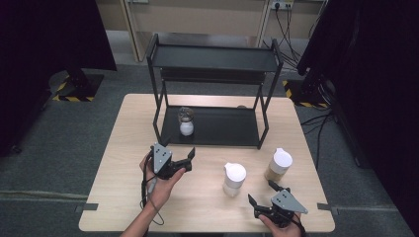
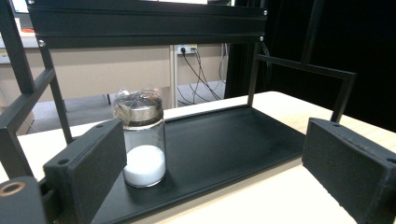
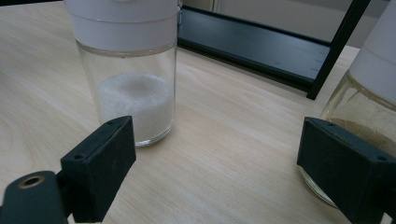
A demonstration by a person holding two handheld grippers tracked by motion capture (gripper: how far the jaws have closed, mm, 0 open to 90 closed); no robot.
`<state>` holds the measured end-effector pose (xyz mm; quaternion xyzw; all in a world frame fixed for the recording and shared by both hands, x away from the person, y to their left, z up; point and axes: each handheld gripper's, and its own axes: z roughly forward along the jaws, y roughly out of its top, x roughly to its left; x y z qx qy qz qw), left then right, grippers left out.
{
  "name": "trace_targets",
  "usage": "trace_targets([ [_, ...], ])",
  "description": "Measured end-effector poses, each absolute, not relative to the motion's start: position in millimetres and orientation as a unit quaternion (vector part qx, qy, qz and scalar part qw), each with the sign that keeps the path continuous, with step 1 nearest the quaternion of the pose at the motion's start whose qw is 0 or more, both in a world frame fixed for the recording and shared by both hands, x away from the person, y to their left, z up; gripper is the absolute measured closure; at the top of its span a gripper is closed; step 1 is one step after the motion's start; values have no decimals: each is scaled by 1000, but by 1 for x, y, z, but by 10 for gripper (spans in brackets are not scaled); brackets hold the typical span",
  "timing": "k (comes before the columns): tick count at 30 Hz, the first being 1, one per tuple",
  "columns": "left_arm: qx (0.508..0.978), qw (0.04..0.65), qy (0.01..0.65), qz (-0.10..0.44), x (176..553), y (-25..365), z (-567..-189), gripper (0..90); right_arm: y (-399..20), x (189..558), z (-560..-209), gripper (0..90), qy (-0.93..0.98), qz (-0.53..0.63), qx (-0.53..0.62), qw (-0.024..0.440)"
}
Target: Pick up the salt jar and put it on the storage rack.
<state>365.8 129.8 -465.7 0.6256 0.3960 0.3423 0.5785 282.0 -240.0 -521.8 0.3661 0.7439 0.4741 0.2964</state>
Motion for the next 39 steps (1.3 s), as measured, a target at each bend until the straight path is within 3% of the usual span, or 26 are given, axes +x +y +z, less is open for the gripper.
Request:
trace_targets([
  [39,636,578,402,315,318,143,-506,59,-240,281,-522,116,744,474,366,298],
])
